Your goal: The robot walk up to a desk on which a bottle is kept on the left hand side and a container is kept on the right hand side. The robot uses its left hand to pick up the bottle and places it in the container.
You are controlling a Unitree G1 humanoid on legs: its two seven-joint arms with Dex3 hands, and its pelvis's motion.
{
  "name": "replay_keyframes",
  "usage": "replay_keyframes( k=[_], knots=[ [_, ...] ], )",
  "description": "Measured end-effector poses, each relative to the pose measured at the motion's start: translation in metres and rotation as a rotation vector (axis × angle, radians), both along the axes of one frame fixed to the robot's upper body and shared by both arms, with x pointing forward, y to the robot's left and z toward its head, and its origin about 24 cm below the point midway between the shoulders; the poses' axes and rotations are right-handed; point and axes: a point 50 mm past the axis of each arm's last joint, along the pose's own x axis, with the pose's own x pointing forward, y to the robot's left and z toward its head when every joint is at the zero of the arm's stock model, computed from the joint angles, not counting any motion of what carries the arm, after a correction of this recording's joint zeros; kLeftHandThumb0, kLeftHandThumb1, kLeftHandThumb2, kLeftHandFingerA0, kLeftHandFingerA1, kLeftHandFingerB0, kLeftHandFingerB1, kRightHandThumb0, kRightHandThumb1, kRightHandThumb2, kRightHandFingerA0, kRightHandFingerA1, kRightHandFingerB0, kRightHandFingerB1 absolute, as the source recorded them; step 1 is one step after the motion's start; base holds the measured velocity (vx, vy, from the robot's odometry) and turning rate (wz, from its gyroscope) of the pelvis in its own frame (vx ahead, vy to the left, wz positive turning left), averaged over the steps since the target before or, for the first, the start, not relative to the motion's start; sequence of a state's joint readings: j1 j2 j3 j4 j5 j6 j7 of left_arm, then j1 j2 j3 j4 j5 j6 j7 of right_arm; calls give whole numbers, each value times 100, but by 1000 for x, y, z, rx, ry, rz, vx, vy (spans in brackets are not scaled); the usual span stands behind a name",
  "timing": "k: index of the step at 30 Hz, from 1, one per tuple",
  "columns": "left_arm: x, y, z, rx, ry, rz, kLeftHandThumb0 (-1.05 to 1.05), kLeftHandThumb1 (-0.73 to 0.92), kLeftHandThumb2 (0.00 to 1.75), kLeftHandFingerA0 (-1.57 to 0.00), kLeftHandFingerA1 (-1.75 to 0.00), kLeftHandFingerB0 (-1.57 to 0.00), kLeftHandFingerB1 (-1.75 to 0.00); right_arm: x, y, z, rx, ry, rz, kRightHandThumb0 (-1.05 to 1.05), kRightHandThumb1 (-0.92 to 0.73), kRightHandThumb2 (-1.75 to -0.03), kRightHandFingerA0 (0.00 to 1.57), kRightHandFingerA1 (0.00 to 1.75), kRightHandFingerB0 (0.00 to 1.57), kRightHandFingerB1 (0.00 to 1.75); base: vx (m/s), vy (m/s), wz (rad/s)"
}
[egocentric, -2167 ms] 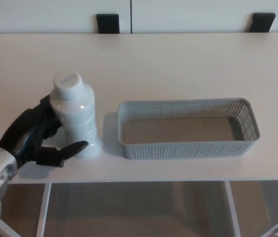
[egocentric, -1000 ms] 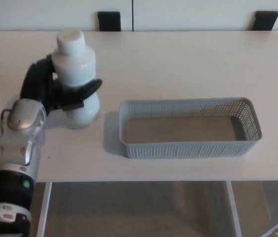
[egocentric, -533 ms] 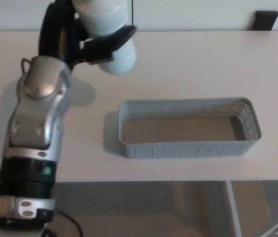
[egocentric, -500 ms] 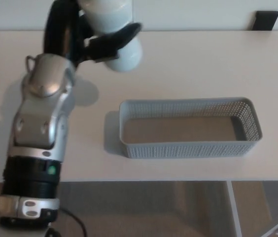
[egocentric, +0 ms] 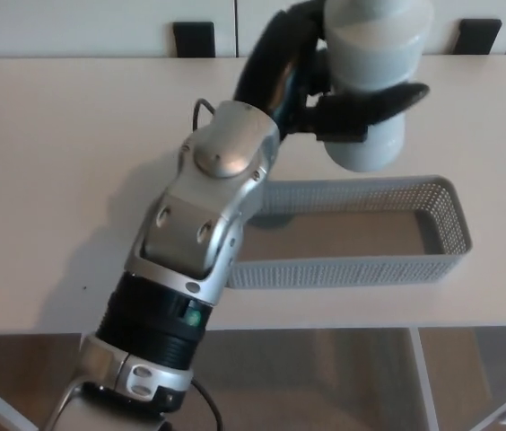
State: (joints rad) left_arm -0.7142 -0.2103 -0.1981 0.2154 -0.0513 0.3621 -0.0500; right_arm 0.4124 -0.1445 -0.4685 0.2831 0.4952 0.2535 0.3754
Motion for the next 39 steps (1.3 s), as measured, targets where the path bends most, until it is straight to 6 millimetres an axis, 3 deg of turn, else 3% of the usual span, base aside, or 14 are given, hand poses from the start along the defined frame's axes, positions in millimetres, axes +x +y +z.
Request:
replay_keyframes(
  k=[7, 8, 13, 14, 15, 20, 21, 25, 29, 32, 33, 39],
  knots=[
    [-5, -8, -13, 45, 44, -31, -26, 72, 80, -119, -123, -87, -109, 5, 2, 0, -2, -6, 17, -18, -48, -54, 60, 62, 40, 43, 0, 0, 0],
    [-5, -7, -14, 46, 48, -30, -23, 72, 79, -116, -131, -87, -107, 6, 2, 0, -1, -7, 18, -20, -49, -54, 57, 61, 39, 43, 0, 0, 0],
    [-4, 2, -26, 56, 91, -12, -22, 78, 71, -113, -127, -77, -104, 8, 3, 0, 0, -12, 26, -20, -47, -53, 65, 62, 42, 43, 0, 0, 0],
    [-4, 2, -26, 56, 91, -12, -19, 80, 68, -109, -99, -77, -104, 8, 3, 0, 0, -12, 26, -20, -47, -53, 60, 62, 41, 43, 0, 0, 0],
    [-2, 5, -29, 61, 100, -1, -21, 82, 63, -111, -113, -80, -89, 9, 3, 0, -2, -12, 28, -20, -47, -53, 61, 61, 41, 43, 0, 0, 0],
    [3, 22, -34, 63, 126, 46, -19, 81, 66, -107, -119, -81, -87, 13, 3, 2, -9, -22, 34, -22, -46, -53, 59, 61, 40, 43, 0, 0, 0],
    [3, 22, -34, 63, 126, 46, -19, 82, 68, -108, -132, -79, -92, 13, 3, 2, -9, -22, 34, -20, -46, -53, 63, 63, 43, 44, 0, 0, 0],
    [5, 34, -42, 71, 154, 67, -17, 84, 68, -107, -125, -75, -101, 15, 4, 3, -12, -27, 42, -21, -48, -54, 62, 62, 41, 43, 0, 0, 0],
    [7, 44, -50, 87, 181, 79, -15, 83, 69, -106, -119, -78, -98, 16, 4, 4, -15, -29, 46, -19, -47, -53, 69, 64, 46, 45, 0, 0, 0],
    [8, 49, -53, 80, 199, 82, -15, 82, 69, -107, -119, -79, -95, 18, 4, 4, -18, -31, 48, -19, -49, -54, 68, 63, 45, 44, 0, 0, 0],
    [8, 50, -54, 76, 204, 82, -17, 85, 67, -106, -121, -79, -89, 18, 4, 4, -18, -33, 48, -20, -49, -54, 62, 63, 41, 43, 0, 0, 0],
    [9, 53, -57, 65, 225, 80, -19, 80, 69, -107, -124, -82, -91, 22, 5, 6, -21, -41, 51, -20, -48, -54, 64, 63, 46, 44, 0, 0, 0]
  ],
)
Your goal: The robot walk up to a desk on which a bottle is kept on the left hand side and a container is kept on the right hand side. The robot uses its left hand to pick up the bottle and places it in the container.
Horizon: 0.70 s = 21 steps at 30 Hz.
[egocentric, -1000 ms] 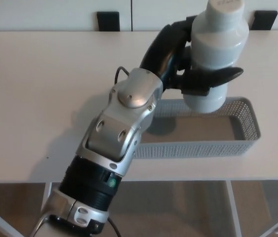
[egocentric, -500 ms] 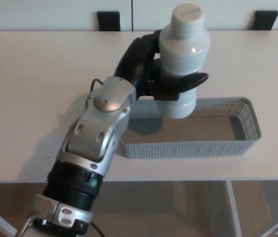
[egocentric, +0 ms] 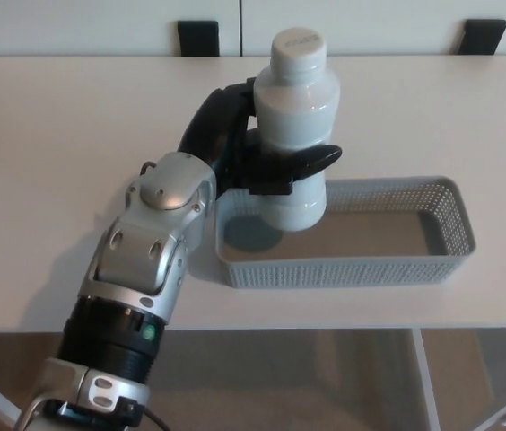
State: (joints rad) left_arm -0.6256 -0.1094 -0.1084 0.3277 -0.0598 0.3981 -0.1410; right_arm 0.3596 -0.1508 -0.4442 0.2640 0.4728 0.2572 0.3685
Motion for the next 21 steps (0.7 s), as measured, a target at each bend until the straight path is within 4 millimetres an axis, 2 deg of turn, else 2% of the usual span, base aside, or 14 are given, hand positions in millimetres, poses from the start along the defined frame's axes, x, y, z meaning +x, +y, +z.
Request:
replay_keyframes(
  k=[1, 2, 3, 4, 5, 6, 10, 17, 21],
  knots=[
    [0, 0, 0, 0, 1, 0, -19, 80, 69, -107, -124, -82, -91, 0, 0, 0, 0, 0, 0, -20, -48, -54, 64, 63, 46, 44, 0, 0, 0],
    [0, 0, -2, -3, 8, -4, -21, 79, 63, -107, -108, -83, -62, 0, 0, 0, 0, 1, 0, -18, -48, -54, 65, 63, 42, 43, 0, 0, 0],
    [-1, 0, -3, -4, 10, -5, -34, 40, 96, -1, -49, 0, -48, 0, 0, 0, -1, 2, -1, -20, -48, -54, 66, 64, 43, 43, 0, 0, 0],
    [-1, 0, -3, -4, 10, -5, -34, 40, 96, -1, -49, 0, -48, 0, 0, 0, -1, 2, -1, -20, -48, -54, 66, 64, 43, 43, 0, 0, 0],
    [-1, -1, -4, -5, 13, -6, -80, 51, 84, 0, -5, 0, -7, 1, 0, 0, -1, 3, -3, -20, -50, -54, 63, 63, 41, 42, 0, 0, 0],
    [-1, -1, -4, -5, 14, -9, -82, 50, 85, 0, -1, 0, 0, 1, 0, 0, -1, 3, -4, -20, -49, -54, 62, 62, 41, 42, 0, 0, 0],
    [-4, -1, -4, 18, 10, -68, -88, 51, 87, 0, 0, 0, 0, 3, 0, 1, 0, 1, -5, -21, -47, -53, 64, 61, 46, 43, 0, 0, 0],
    [-5, 2, 2, 44, -17, -107, -88, 51, 88, 0, 0, 0, 0, 5, 0, 3, -5, -2, -4, -21, -48, -54, 60, 61, 41, 43, 0, 0, 0],
    [-6, 6, 6, 67, -32, -130, -89, 52, 89, 0, 0, 0, 0, 7, 0, 4, -8, -5, -4, -21, -48, -54, 64, 63, 42, 44, 0, 0, 0]
  ],
)
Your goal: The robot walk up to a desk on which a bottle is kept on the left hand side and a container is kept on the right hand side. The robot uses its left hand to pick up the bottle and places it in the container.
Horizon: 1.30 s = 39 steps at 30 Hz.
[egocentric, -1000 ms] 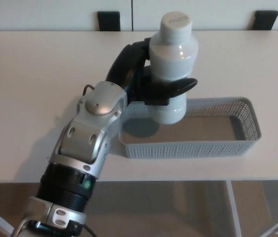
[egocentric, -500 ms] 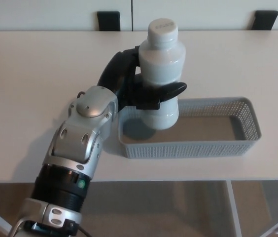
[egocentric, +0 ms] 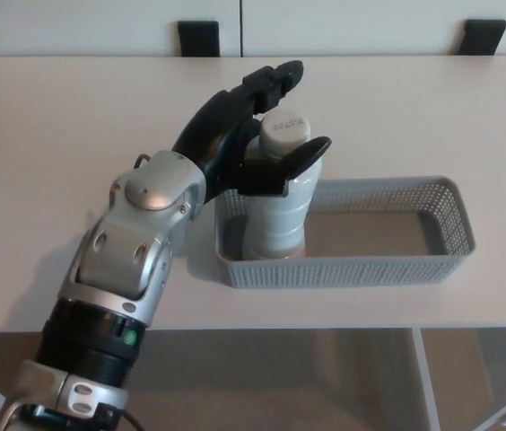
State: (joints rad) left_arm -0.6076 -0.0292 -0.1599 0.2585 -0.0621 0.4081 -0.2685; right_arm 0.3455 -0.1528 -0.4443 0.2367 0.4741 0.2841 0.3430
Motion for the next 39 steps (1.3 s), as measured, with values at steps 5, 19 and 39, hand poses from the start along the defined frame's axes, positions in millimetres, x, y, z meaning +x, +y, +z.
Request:
replay_keyframes(
  k=[5, 19, 39],
  knots=[
    [1, 4, 1, -1, 4, -6, -86, 52, 85, 0, 0, 0, 0, 1, 0, 0, 1, -3, 1, -25, -51, -55, 54, 63, 35, 43, 0, 0, 0],
    [2, 18, 103, -82, -296, -45, -92, 55, 95, 0, 0, 0, -8, 10, -5, 3, 34, -37, 7, -22, -51, -55, 62, 70, 35, 43, 0, 0, 0],
    [-65, 163, 216, -213, -749, 281, -64, 41, 78, -3, -27, -7, -20, 12, -5, 4, 39, -43, 10, -22, -49, -54, 56, 65, 41, 46, 0, 0, 0]
  ],
)
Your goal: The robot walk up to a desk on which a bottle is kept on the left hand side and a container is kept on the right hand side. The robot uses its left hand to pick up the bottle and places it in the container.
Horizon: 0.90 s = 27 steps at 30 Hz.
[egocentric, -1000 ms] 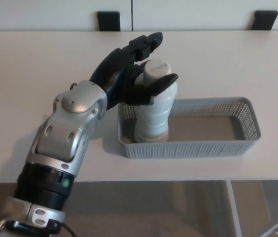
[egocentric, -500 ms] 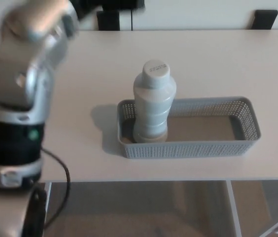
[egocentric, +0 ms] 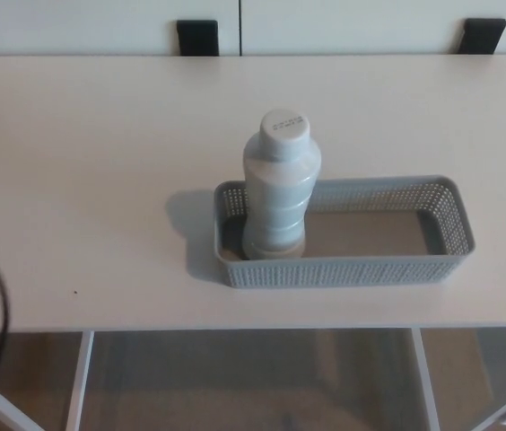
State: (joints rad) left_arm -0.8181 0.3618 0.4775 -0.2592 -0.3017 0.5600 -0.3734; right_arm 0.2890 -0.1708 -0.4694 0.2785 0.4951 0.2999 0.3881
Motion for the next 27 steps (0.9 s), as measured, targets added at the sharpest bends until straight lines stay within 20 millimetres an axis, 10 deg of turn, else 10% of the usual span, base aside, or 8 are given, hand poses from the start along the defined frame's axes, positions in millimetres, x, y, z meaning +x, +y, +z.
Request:
replay_keyframes(
  k=[12, 14, 16, 18, 19, 27],
  knots=[
    [-40, 110, -106, -216, 309, 340, -59, 62, 59, -12, -35, -10, -26, -3, -1, -5, 15, 21, -15, -21, -47, -54, 60, 67, 42, 47, 0, 0, 0],
    [-48, 124, -125, -252, 371, 386, -67, 50, 81, -27, -58, -10, -39, -4, -2, -6, 16, 24, -19, -21, -49, -54, 59, 67, 37, 45, 0, 0, 0],
    [-54, 133, -141, -280, 424, 421, -59, 66, 60, -40, -69, -19, -30, -4, -2, -7, 18, 28, -22, -17, -33, -83, 56, 73, 26, 56, 0, 0, 0],
    [-71, 152, -182, -345, 563, 503, -67, 55, 90, -24, -59, -12, -43, -4, -2, -7, 21, 30, -24, -20, -50, -54, 60, 67, 39, 45, 0, 0, 0],
    [-76, 156, -195, -362, 607, 524, -34, 60, 111, -1, -52, 0, -50, -4, -2, -7, 21, 30, -25, -21, -49, -54, 59, 67, 39, 46, 0, 0, 0],
    [-132, 171, -299, -554, 985, 657, -32, 64, 113, -1, -51, 0, -50, -6, -2, -10, 28, 41, -31, -23, -49, -54, 56, 65, 38, 45, 0, 0, 0]
  ],
)
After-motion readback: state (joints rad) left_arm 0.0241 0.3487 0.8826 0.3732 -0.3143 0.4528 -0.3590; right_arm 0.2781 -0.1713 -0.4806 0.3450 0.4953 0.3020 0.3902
